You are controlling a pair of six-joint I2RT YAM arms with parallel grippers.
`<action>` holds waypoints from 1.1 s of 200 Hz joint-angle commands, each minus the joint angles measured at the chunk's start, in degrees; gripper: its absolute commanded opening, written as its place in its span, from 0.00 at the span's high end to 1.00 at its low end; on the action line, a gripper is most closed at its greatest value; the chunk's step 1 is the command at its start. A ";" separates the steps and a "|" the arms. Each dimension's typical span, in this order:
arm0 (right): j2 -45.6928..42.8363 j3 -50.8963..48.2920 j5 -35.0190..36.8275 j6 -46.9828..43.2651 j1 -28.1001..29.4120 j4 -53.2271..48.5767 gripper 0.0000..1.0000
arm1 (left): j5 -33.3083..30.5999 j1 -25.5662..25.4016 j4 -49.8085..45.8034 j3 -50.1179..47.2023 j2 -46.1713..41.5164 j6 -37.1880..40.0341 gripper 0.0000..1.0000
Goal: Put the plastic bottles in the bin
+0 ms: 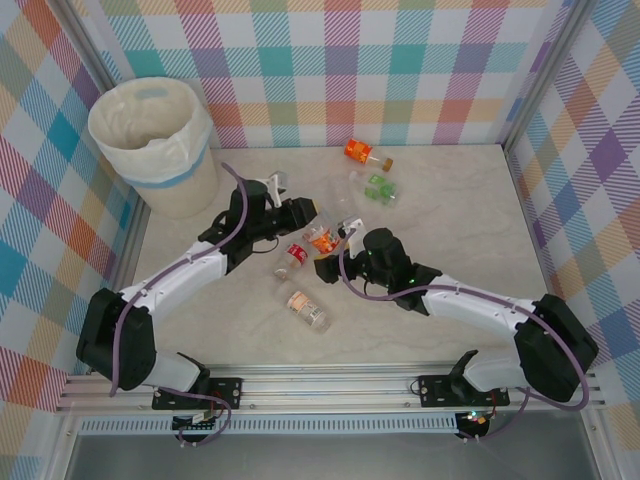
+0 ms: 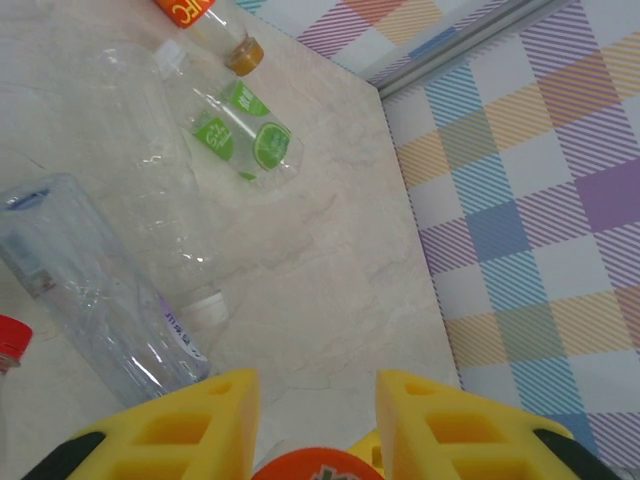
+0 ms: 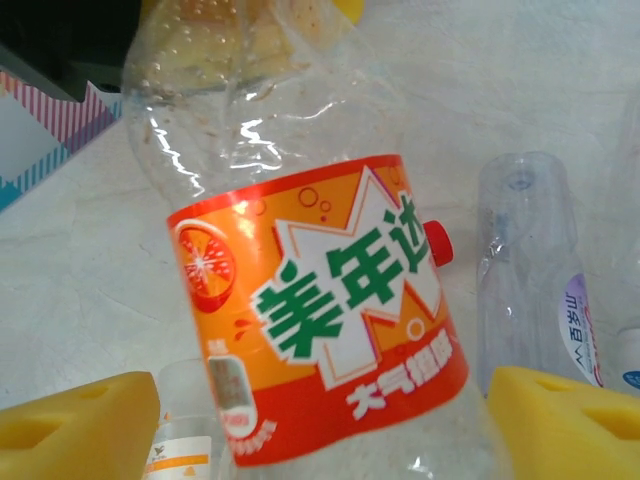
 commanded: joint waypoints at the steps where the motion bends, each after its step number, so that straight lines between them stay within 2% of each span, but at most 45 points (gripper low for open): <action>1: -3.21 -0.52 -0.48 -0.43 0.25 2.16 0.06 | -3.14 -0.03 -2.40 1.45 -3.33 3.67 1.00; 23: -4.91 -0.93 0.73 -0.43 0.21 2.33 0.00 | -5.36 0.44 -4.52 2.02 -5.34 5.55 1.00; 80: -6.73 -1.07 12.73 3.47 0.17 -0.56 0.00 | -13.03 2.34 -11.29 4.79 -11.07 11.53 1.00; 121: -7.20 -1.71 20.17 6.66 0.15 -2.57 0.00 | -20.69 2.79 -17.97 11.05 -13.68 19.34 1.00; 138: -7.30 -1.69 21.24 7.11 0.19 -3.29 0.00 | -26.79 2.80 -19.82 14.35 -14.27 23.36 1.00; 170: -7.35 -1.94 21.80 7.87 0.15 -3.59 0.00 | -39.50 3.58 -17.11 17.79 -15.12 30.24 1.00; 220: -7.56 -1.32 21.95 8.42 0.15 -4.79 0.00 | -41.89 10.82 -10.49 24.27 -11.53 32.82 1.00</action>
